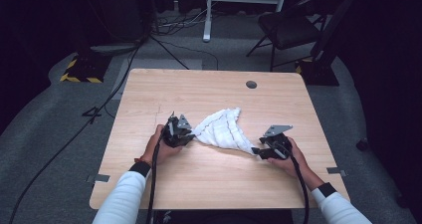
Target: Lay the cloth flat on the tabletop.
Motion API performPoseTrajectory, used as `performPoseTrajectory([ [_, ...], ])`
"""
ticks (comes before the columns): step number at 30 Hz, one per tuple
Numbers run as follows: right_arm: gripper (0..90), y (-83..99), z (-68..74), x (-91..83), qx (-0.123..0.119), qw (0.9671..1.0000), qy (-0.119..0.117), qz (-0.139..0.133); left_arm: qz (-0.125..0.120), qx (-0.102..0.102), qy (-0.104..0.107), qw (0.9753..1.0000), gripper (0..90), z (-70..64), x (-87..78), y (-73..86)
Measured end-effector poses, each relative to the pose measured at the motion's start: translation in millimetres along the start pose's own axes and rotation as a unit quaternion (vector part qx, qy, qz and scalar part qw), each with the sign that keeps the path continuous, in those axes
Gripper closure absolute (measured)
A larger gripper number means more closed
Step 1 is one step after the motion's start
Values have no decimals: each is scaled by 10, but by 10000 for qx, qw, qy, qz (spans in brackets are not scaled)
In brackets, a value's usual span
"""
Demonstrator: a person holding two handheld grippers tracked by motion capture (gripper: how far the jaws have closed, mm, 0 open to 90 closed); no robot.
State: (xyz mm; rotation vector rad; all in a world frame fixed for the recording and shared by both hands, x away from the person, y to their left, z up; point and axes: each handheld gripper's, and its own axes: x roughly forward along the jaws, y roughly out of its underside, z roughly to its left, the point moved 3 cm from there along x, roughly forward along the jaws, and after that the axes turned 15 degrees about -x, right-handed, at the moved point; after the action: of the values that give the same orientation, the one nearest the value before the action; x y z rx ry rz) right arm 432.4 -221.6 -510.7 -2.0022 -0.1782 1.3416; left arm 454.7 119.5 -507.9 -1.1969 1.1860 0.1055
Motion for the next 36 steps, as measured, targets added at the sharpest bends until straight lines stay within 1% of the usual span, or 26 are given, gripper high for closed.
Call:
performPoseTrajectory([
  [2,435,12,84,-53,-208,9997,87,70,-156,-55,133,9998,621,-57,-32,-57],
  [3,435,17,122,-76,-301,9994,120,104,-268,-30,309,9992,610,-132,-58,-90],
  [4,435,25,159,-97,-379,9991,176,124,-268,-30,309,9992,584,-132,-58,-90],
  [5,435,30,175,-106,-418,9988,201,123,-361,77,469,9982,543,-289,-75,-152],
  [6,435,35,196,-120,-439,9987,203,136,-361,77,469,9982,497,-289,-75,-152],
  [7,435,35,196,-120,-439,9987,203,136,-366,125,569,9976,497,-375,-73,-189],
  [8,432,42,212,-129,-442,9988,185,133,-459,167,801,9956,448,-534,-66,-262],
  [9,431,44,215,-133,-461,9986,200,142,-544,225,899,9942,427,-644,-54,-323],
  [10,422,45,223,-137,-488,9985,179,142,-576,266,959,9934,412,-705,-45,-362],
  [12,409,45,225,-145,-525,9984,169,154,-651,297,1197,9902,394,-874,-4,-474],
  [14,394,47,220,-156,-508,9985,141,129,-658,361,1291,9888,372,-1006,65,-564],
  [16,392,53,196,-169,-496,9986,155,51,-629,366,1259,9894,360,-1095,142,-637],
  [17,394,56,188,-175,-465,9987,187,27,-618,352,1303,9889,348,-1137,188,-673],
  [18,394,61,172,-179,-436,9988,202,-21,-605,353,1264,9895,346,-1171,233,-700],
  [19,395,67,158,-184,-400,9990,201,-70,-545,345,1135,9914,348,-1195,284,-721],
  [21,396,79,121,-189,-323,9990,255,-159,-371,330,1120,9925,383,-1224,372,-727],
  [22,396,80,116,-186,-298,9991,250,-189,-229,480,1013,9934,454,-1232,402,-714],
  [23,396,80,116,-186,-298,9991,250,-189,-229,480,1013,9934,520,-1232,402,-714],
  [24,396,79,105,-162,-336,9988,275,-208,50,735,1061,9916,606,-1242,436,-672],
  [26,398,79,113,-135,-382,9989,236,-146,136,871,1082,9902,717,-1236,427,-626],
  [27,397,83,116,-116,-476,9985,280,-60,143,901,1112,9896,753,-1227,406,-609],
  [29,403,81,125,-114,-489,9984,274,-62,93,983,1090,9891,795,-1195,328,-571],
  [31,403,81,126,-120,-499,9983,303,-9,28,973,1131,9888,802,-1170,249,-535],
  [33,409,87,128,-115,-517,9982,315,39,-43,994,1042,9896,800,-1143,136,-473],
  [35,417,87,136,-116,-510,9982,326,30,-24,1065,1090,9883,800,-1127,50,-406],
  [36,418,84,139,-117,-515,9981,326,40,-14,1130,1060,9879,804,-1119,8,-364],
])
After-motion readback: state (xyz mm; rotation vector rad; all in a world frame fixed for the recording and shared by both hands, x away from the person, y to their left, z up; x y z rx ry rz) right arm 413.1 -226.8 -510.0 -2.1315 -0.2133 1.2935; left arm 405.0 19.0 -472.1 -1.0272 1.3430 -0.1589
